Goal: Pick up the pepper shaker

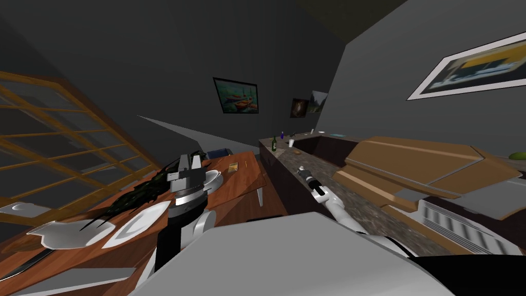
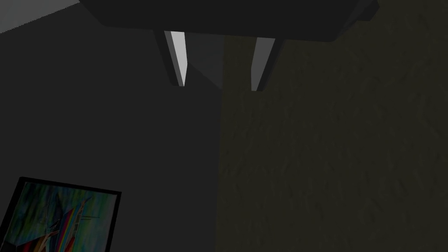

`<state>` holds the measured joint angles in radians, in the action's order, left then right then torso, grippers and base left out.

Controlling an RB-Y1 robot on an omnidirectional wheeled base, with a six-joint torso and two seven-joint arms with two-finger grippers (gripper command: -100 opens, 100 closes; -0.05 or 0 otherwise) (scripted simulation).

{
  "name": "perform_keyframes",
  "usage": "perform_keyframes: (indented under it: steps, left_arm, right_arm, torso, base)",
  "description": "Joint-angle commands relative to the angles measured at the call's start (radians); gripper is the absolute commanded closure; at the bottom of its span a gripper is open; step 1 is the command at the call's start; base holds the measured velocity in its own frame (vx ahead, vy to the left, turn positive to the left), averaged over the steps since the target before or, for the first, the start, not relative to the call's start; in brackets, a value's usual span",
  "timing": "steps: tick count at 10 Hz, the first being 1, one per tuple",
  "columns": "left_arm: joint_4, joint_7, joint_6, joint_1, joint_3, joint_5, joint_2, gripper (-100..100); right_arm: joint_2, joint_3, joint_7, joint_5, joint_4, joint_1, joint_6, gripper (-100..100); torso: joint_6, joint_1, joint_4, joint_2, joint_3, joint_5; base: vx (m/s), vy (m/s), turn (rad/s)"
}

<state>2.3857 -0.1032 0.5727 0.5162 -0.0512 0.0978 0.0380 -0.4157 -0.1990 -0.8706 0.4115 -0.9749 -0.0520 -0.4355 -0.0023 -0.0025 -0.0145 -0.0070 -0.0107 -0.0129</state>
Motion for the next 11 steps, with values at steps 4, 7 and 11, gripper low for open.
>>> perform_keyframes:
  steps: [4,7,11]
  left_arm:
    - [0.0,0.0,0.0,0.0,0.0,0.0,0.0,0]
    - [0.0,0.0,0.0,0.0,0.0,0.0,0.0,0]
    - [0.0,0.0,0.0,0.0,0.0,0.0,0.0,0]
  right_arm:
    - [0.038,-0.011,0.028,0.04,-0.144,0.104,0.032,100]
    - [0.087,-0.033,0.06,0.093,-0.247,0.204,0.064,100]
    - [0.111,-0.045,0.076,0.12,-0.376,0.286,0.08,100]
  torso:
    - [0.001,-0.002,-0.006,-0.001,-0.003,-0.005]
    - [0.002,-0.003,-0.006,0.0,-0.003,-0.006]
    - [0.003,-0.004,-0.008,0.0,-0.004,-0.007]
  base:
    - [0.037,-0.026,0.021]
    - [0.04,-0.028,0.033]
    - [0.033,-0.025,0.02]
